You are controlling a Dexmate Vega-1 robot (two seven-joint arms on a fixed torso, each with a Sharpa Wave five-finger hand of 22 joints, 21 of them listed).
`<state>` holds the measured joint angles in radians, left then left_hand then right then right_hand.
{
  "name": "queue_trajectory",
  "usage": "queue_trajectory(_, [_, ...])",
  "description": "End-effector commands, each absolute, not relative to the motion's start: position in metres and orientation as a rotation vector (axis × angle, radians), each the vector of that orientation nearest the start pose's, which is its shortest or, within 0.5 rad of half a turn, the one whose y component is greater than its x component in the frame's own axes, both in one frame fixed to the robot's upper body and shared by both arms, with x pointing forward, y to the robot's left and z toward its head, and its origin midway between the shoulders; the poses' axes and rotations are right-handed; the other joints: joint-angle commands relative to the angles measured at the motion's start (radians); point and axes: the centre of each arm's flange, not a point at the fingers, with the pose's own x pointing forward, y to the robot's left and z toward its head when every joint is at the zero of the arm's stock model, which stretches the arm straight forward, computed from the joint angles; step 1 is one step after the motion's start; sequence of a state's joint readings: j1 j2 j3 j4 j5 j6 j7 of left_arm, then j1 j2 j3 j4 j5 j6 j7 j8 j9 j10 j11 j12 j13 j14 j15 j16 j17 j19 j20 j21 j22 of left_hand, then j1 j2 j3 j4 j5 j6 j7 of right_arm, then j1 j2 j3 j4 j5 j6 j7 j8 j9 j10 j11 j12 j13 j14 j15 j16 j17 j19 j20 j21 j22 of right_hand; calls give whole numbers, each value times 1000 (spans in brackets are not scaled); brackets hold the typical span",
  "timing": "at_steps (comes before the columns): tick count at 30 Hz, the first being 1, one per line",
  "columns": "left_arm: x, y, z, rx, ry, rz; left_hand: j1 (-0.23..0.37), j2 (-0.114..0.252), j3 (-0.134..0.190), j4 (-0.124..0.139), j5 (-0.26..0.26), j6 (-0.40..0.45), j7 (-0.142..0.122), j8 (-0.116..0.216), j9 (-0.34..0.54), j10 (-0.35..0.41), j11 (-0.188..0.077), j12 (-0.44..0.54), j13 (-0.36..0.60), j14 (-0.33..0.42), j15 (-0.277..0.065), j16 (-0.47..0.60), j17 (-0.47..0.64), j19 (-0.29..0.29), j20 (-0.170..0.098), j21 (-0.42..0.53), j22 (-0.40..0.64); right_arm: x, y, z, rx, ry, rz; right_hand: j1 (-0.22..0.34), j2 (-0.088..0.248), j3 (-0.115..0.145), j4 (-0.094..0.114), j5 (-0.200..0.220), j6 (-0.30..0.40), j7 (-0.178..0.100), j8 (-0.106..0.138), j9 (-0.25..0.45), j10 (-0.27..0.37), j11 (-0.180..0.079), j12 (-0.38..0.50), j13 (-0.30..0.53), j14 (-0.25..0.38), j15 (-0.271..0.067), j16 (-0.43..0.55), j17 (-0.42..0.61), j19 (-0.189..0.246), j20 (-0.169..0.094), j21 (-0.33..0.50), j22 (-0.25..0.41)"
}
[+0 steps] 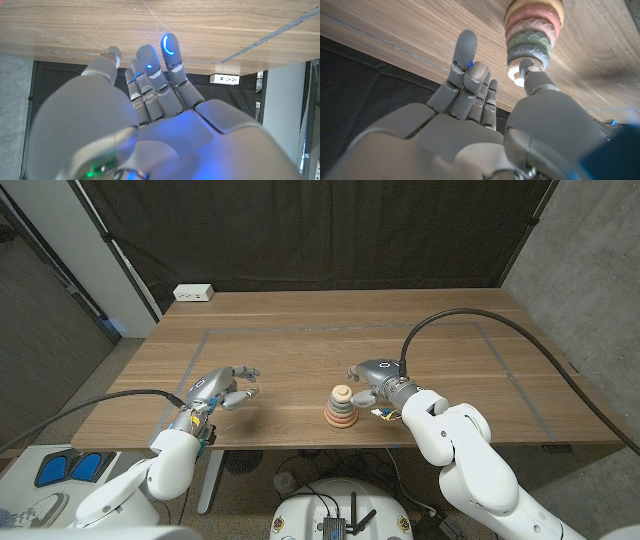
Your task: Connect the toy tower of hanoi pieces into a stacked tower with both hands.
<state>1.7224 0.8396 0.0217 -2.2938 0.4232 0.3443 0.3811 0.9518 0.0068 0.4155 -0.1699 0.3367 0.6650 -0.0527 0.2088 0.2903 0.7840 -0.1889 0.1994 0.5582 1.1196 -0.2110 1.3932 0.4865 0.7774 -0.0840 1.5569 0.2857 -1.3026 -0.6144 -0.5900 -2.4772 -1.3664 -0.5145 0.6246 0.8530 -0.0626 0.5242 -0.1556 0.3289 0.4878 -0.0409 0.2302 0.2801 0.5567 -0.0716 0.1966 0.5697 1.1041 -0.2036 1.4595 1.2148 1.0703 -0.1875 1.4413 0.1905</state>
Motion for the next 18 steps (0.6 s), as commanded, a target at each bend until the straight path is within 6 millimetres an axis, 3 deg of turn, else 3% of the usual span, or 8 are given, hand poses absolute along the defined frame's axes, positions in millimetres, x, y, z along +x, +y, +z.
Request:
queue_trajectory(1, [423, 301, -90, 1110, -569, 290, -9, -9, 3, 3, 3, -5, 3, 1, 5, -7, 2, -3, -2, -9, -9, 5, -2, 8, -126, 0, 1, 400, -125, -64, -1562, -451, -20, 7, 25, 9, -2, -4, 24, 2, 16, 7, 24, -8, 12, -3, 1, -16, -5, 3, 1, -34, -2, 4])
queue_trajectory(10, [433, 296, -100, 1043, -609, 368, 4, -3, 9, -1, 3, 0, -1, 7, 7, -7, -2, -2, -8, -9, -9, 6, -2, 5, -127, 1, 2, 389, -155, -70, -1493, -475, -103, 19, 49, 21, -2, -2, 38, -2, 25, 14, 33, -14, 11, -7, 12, -15, 1, 7, 4, -35, -4, 2])
queue_trajectory(18, [447, 281, -98, 1027, -612, 381, 2, -11, 4, 1, 2, -4, -7, 7, 8, -12, -2, -3, -11, -17, -9, 1, -9, 2, -126, 0, 1, 392, -185, -76, -1506, -474, -201, 28, 58, 27, -6, -1, 50, -7, 33, 19, 42, -26, 14, -5, 19, -15, 7, 10, 8, -35, -3, 4])
